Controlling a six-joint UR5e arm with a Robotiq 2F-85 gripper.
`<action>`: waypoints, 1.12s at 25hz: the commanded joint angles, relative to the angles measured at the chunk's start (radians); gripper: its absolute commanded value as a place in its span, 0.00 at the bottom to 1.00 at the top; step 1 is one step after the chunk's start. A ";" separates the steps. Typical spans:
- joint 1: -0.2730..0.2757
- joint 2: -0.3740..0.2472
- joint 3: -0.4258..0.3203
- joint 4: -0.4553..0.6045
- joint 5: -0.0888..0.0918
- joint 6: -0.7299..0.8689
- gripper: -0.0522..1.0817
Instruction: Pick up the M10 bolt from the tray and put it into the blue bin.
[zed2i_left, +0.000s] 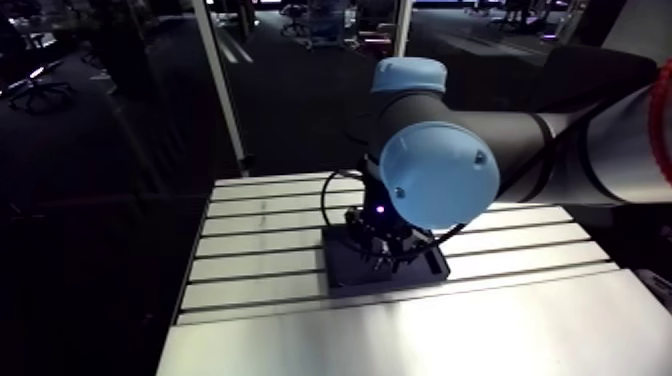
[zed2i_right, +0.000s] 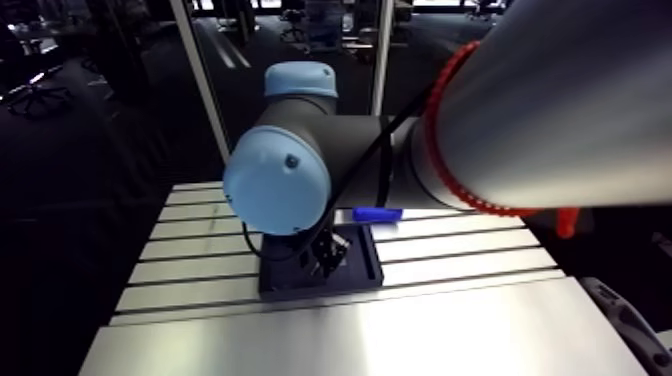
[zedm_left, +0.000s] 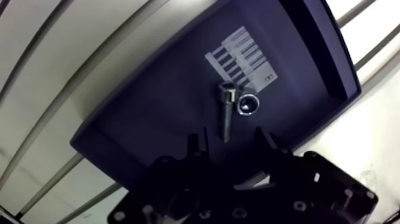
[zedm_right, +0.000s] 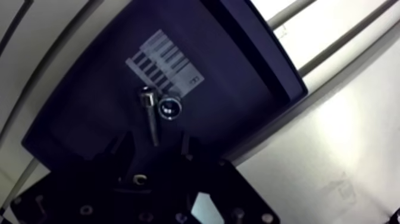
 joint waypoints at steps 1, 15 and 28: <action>0.000 0.005 0.001 -0.009 -0.001 0.000 0.48; 0.000 0.007 0.002 -0.009 -0.003 0.000 0.54; 0.000 0.013 0.001 -0.009 -0.004 0.000 0.60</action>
